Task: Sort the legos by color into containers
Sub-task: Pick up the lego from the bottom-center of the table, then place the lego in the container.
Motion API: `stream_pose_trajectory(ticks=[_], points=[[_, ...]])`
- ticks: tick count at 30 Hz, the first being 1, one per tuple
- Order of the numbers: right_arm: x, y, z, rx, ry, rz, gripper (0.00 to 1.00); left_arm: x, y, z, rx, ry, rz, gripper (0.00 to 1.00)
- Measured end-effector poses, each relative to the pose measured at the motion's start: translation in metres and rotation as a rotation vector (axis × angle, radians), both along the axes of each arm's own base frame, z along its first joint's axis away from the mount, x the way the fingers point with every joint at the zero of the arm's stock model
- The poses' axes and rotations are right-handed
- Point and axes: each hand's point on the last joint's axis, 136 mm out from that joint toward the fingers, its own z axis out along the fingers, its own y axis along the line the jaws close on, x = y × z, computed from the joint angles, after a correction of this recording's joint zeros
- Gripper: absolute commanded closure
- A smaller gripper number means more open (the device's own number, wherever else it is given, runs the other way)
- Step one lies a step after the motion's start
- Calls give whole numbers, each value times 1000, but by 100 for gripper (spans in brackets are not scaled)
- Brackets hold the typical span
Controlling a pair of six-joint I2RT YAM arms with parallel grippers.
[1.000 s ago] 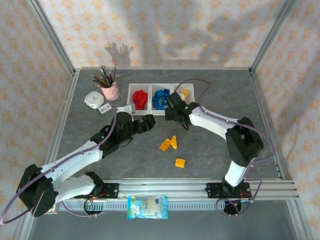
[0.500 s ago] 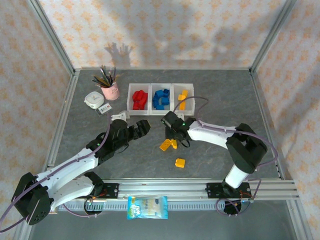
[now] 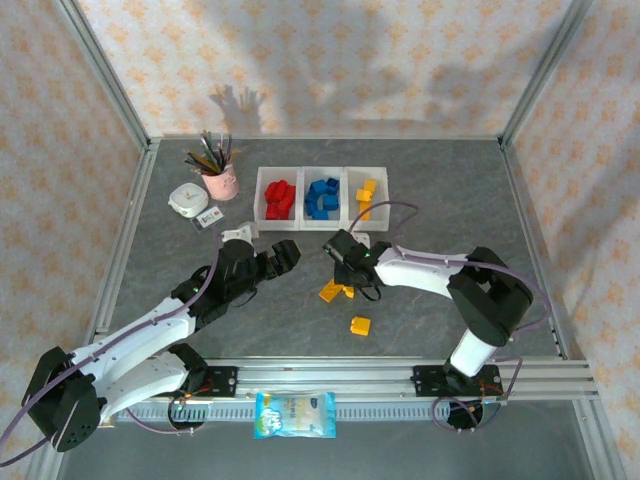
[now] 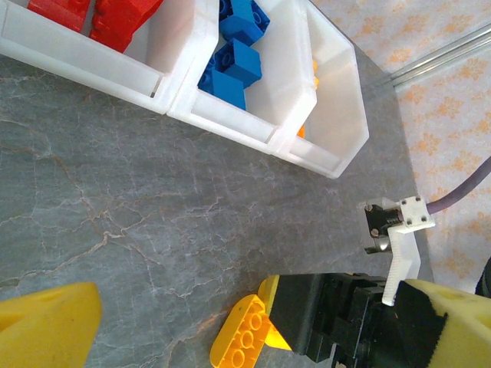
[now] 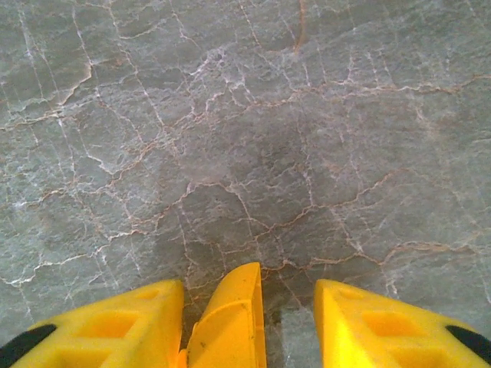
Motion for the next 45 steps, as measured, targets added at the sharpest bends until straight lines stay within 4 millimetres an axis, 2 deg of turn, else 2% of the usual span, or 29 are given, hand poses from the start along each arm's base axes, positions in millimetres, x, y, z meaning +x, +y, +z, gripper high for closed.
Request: stream_pose_trajectory(ticks=[22, 26, 30, 33, 36, 45], points=[[3, 7, -3, 27, -6, -1, 76, 0, -2, -6, 9, 17, -8, 1], [3, 6, 1, 37, -11, -3, 77, 0, -2, -6, 10, 17, -9, 1], [10, 0, 15, 62, -34, -25, 78, 0, -2, -5, 7, 15, -12, 1], [20, -11, 31, 77, -63, -49, 78, 1, -4, 0, 0, 10, -16, 1], [38, -23, 48, 82, -99, -80, 78, 5, -9, 2, -4, 10, -23, 1], [130, -54, 127, 66, -324, -182, 77, 22, -38, 18, -18, -6, -74, 1]])
